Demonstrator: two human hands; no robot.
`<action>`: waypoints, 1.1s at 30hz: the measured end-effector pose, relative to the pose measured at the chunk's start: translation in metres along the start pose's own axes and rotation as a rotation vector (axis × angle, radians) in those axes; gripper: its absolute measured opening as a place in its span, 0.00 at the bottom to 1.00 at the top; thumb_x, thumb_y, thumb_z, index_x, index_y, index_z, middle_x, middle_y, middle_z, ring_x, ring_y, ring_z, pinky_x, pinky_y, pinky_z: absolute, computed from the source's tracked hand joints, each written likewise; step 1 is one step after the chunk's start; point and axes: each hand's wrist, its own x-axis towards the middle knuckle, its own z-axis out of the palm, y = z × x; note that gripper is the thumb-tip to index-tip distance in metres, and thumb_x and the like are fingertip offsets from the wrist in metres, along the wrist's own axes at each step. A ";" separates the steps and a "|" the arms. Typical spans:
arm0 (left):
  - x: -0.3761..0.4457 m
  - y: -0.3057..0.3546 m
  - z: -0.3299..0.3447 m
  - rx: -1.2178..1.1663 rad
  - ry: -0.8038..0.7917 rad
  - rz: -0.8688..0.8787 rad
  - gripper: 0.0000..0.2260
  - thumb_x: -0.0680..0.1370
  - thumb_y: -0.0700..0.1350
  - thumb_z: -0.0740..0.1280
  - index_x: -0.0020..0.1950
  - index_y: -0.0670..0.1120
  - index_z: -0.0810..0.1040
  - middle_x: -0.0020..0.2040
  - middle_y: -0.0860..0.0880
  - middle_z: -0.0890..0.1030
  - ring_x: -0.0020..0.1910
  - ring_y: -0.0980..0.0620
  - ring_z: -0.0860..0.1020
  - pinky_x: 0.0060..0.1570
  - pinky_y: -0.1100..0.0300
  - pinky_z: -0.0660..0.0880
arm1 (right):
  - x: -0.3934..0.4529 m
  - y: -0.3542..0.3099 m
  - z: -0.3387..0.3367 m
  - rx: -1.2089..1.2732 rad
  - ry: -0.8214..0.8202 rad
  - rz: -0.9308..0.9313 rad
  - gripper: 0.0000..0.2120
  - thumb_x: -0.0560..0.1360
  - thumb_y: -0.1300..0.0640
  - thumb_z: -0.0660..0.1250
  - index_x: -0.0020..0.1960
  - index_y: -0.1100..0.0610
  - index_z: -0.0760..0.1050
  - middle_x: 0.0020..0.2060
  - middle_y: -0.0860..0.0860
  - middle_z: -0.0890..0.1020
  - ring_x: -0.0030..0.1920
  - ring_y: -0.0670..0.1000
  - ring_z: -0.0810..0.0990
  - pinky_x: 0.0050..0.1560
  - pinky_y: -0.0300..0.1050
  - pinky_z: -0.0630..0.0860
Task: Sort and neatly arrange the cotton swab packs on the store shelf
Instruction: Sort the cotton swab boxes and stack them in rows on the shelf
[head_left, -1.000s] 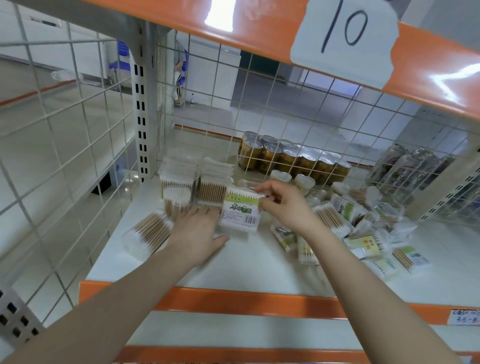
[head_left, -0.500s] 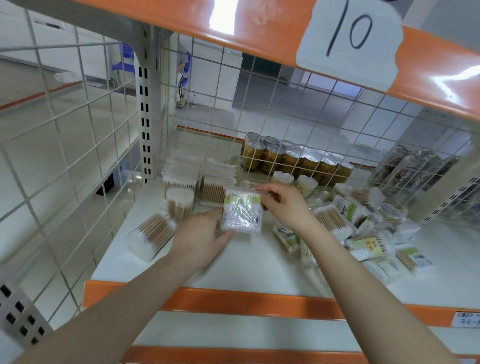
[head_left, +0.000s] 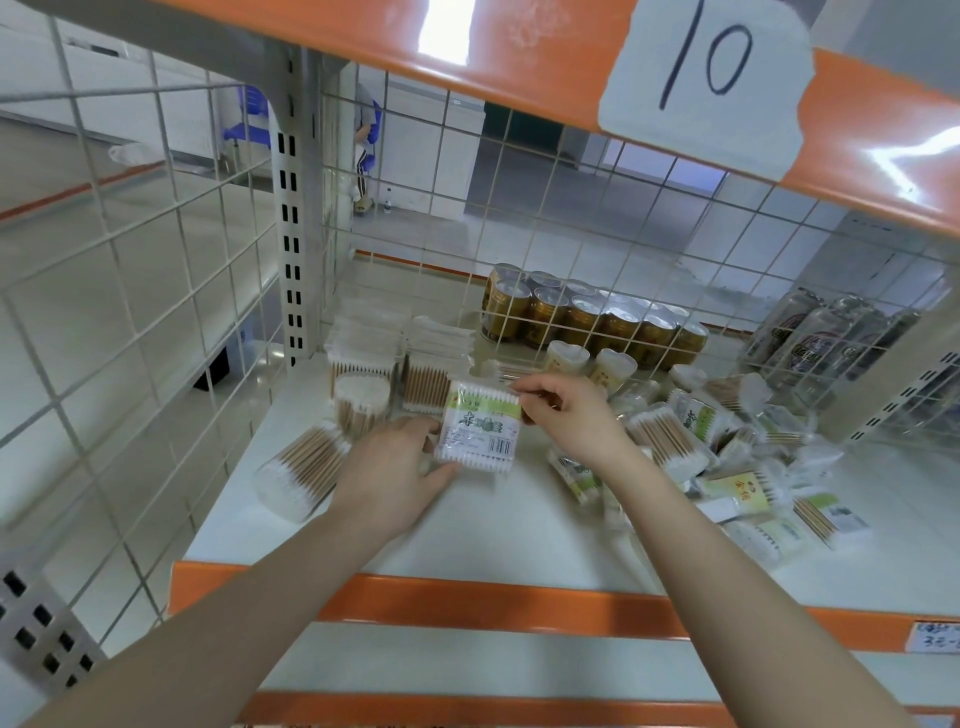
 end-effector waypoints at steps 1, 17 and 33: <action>0.000 0.000 0.000 -0.002 0.001 0.002 0.16 0.75 0.54 0.67 0.58 0.48 0.75 0.53 0.51 0.79 0.51 0.52 0.76 0.45 0.59 0.70 | 0.000 0.000 0.000 -0.002 0.001 0.003 0.12 0.76 0.65 0.62 0.57 0.60 0.78 0.48 0.54 0.82 0.49 0.54 0.81 0.56 0.52 0.76; 0.002 -0.001 -0.002 0.035 -0.025 -0.032 0.17 0.74 0.56 0.66 0.60 0.49 0.74 0.56 0.50 0.77 0.55 0.51 0.74 0.50 0.59 0.68 | 0.003 0.001 0.000 0.042 -0.024 0.005 0.10 0.74 0.63 0.67 0.55 0.57 0.79 0.37 0.49 0.79 0.36 0.43 0.74 0.43 0.32 0.72; 0.006 -0.011 -0.004 0.153 0.112 0.047 0.12 0.69 0.38 0.70 0.51 0.43 0.81 0.48 0.43 0.80 0.48 0.40 0.75 0.47 0.47 0.72 | -0.003 0.033 0.010 -0.395 0.198 0.054 0.14 0.75 0.60 0.63 0.61 0.56 0.75 0.52 0.57 0.76 0.43 0.53 0.74 0.40 0.42 0.66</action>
